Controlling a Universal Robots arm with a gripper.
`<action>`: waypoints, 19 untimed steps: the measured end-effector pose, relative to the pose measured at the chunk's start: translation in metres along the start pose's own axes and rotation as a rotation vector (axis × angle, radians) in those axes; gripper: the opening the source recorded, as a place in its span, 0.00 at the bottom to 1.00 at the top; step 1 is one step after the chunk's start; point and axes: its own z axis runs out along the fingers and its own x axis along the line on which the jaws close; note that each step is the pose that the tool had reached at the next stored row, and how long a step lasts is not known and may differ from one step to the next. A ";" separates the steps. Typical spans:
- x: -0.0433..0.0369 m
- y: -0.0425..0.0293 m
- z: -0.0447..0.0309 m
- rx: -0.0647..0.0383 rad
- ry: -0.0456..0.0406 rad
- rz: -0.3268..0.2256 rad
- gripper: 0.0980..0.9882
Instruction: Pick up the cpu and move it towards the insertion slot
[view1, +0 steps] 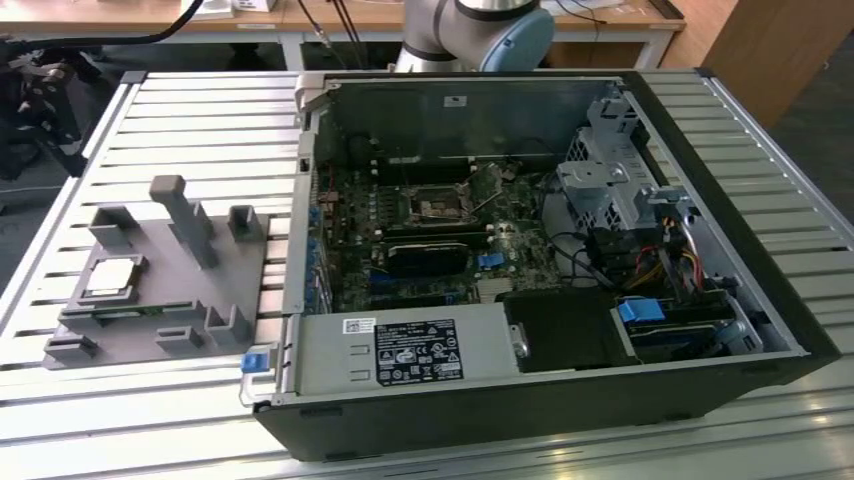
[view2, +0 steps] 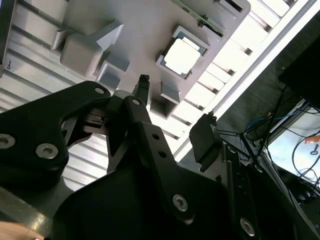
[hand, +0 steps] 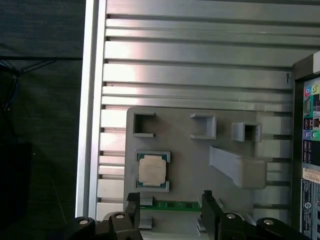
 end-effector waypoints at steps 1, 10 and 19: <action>0.0005 0.0000 0.0005 0.000 -0.0001 0.000 0.57; 0.0021 -0.0001 0.0056 0.000 0.0002 0.000 0.57; 0.0026 -0.0003 0.0091 0.000 0.0001 0.000 0.57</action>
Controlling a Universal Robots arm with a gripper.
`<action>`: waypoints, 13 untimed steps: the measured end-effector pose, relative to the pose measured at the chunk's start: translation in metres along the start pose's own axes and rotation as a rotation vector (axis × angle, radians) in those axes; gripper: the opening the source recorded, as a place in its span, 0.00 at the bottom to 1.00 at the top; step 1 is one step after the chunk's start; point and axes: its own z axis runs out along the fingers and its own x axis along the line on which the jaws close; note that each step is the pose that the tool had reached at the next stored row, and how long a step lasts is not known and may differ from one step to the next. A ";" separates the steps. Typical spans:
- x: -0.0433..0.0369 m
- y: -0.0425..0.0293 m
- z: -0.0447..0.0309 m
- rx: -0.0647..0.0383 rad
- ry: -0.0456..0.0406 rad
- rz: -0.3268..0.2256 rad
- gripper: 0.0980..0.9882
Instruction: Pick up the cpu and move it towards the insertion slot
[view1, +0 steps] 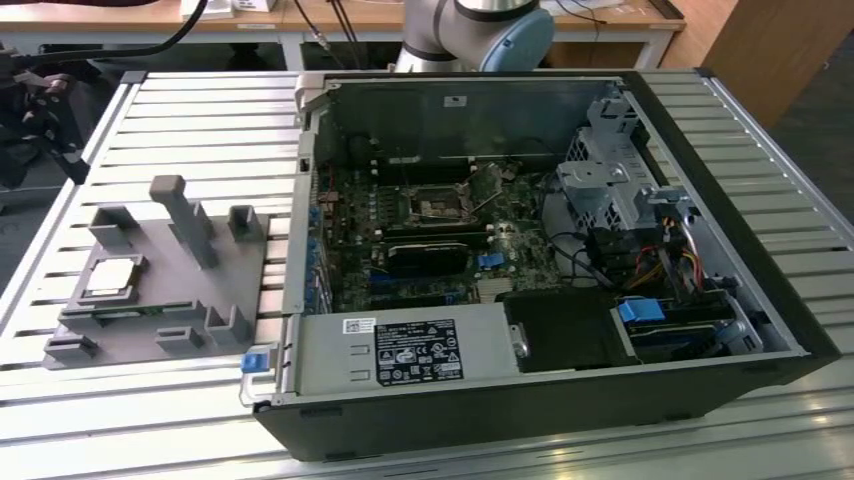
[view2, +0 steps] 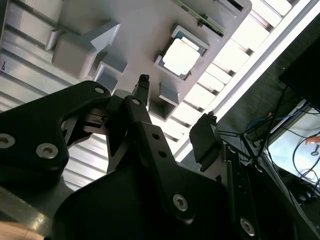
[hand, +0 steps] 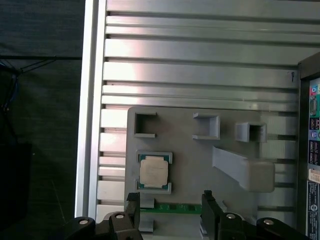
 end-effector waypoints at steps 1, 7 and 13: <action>0.0000 0.0000 0.0003 0.000 0.0000 0.000 0.57; 0.0001 -0.0001 0.0028 0.000 0.0000 0.000 0.57; 0.0001 -0.0002 0.0046 0.000 0.0002 0.000 0.57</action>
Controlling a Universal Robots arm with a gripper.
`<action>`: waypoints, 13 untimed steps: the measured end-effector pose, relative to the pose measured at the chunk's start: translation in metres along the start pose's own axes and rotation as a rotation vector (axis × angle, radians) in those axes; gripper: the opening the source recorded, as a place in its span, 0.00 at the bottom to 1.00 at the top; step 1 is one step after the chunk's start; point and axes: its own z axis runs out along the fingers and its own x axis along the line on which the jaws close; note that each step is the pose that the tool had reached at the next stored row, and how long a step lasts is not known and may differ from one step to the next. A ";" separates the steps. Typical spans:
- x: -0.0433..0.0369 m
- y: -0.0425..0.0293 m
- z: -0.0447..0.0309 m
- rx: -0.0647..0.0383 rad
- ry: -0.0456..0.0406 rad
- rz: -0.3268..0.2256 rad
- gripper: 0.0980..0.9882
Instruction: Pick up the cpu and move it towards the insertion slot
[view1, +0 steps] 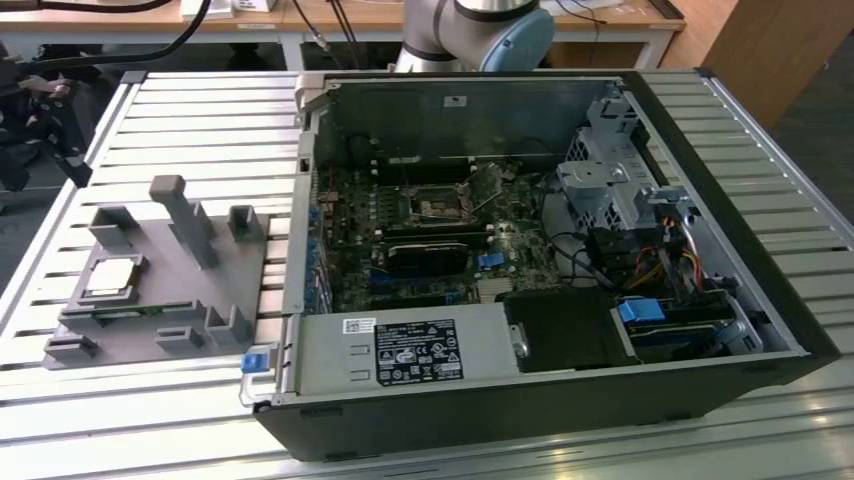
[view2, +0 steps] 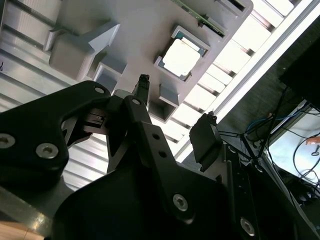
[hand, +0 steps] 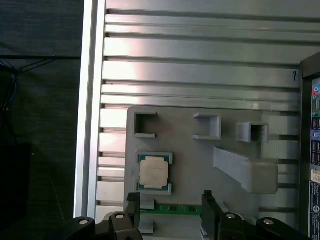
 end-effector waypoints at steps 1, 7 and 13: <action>0.0000 0.0000 0.0005 0.000 -0.0002 0.000 0.57; 0.0002 -0.0001 0.0026 0.000 -0.0001 0.000 0.57; 0.0003 -0.0002 0.0044 0.000 -0.0002 0.000 0.57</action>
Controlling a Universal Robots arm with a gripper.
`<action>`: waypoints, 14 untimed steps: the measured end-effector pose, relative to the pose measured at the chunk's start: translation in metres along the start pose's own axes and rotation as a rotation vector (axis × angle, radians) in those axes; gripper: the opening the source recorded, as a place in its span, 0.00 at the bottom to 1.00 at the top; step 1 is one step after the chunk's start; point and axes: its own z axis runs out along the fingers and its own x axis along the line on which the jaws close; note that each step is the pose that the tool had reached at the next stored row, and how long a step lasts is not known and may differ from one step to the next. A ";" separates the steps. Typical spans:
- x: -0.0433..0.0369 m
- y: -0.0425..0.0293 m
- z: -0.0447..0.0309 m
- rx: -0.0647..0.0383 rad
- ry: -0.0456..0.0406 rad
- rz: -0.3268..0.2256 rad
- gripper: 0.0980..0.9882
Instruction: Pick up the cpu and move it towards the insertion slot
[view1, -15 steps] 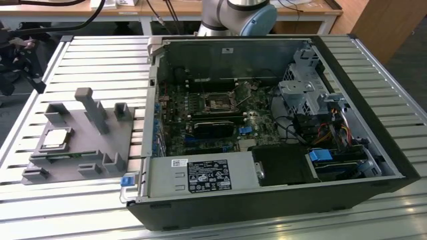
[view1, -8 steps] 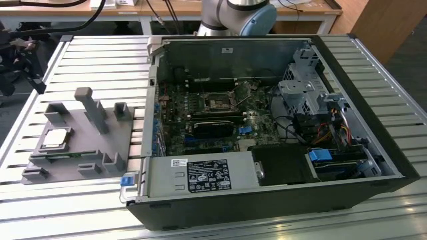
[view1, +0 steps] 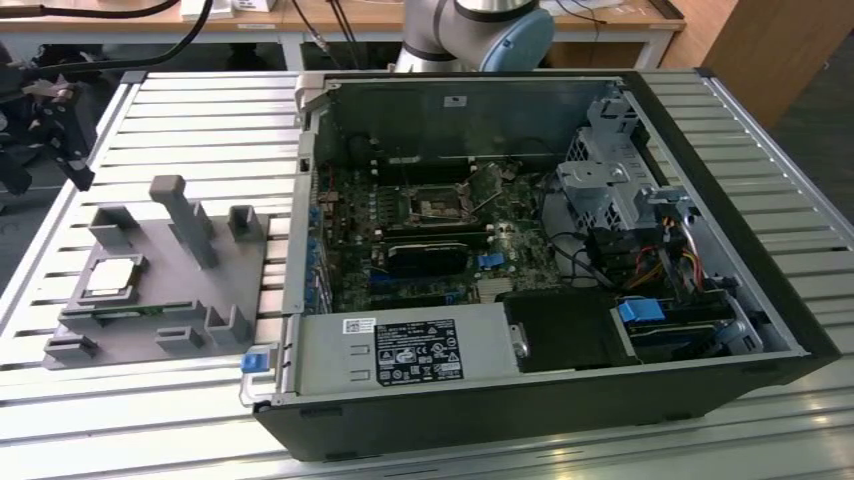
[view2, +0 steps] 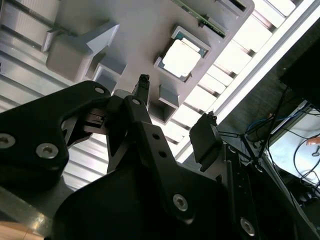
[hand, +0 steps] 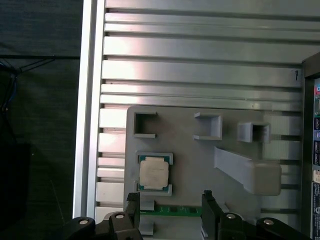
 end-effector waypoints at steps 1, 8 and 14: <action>0.0000 0.0000 0.0003 0.000 0.0000 0.000 0.57; 0.0001 -0.0001 0.0024 0.000 0.0001 0.000 0.57; 0.0001 -0.0001 0.0041 0.000 0.0000 0.000 0.57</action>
